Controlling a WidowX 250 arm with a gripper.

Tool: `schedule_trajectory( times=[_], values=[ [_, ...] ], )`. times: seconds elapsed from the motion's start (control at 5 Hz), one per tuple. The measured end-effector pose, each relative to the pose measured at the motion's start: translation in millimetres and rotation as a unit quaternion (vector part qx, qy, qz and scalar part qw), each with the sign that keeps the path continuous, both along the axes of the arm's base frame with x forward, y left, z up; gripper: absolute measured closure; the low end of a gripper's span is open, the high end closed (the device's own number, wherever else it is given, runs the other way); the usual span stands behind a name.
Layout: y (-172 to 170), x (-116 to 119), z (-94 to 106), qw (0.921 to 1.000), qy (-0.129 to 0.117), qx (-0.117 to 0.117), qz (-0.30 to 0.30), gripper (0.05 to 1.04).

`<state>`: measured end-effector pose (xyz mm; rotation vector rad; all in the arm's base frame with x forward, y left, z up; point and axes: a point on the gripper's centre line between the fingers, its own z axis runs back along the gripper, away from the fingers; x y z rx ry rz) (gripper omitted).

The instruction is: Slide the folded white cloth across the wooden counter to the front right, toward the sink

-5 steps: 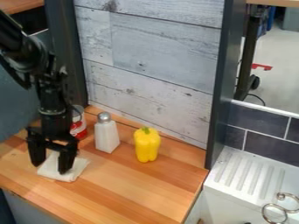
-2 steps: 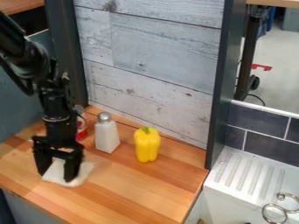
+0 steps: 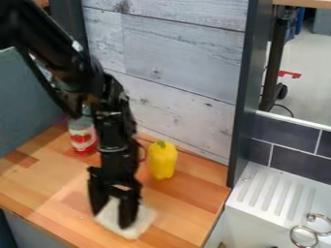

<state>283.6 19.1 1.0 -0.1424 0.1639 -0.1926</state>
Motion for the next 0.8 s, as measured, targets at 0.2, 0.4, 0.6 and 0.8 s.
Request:
schedule_trajectory(
  times=[0.2,0.4,0.6,0.8],
  values=[
    [-22.0,4.4,-1.1,0.9996,0.004,-0.009,-0.028,0.081],
    [-26.9,4.3,-0.8,0.9997,0.005,-0.002,-0.024,0.081],
    [-21.5,-7.6,2.7,0.9995,0.023,0.021,-0.005,0.082],
    [-12.3,-9.9,31.8,0.9982,0.007,0.054,0.025,0.083]
  ],
)
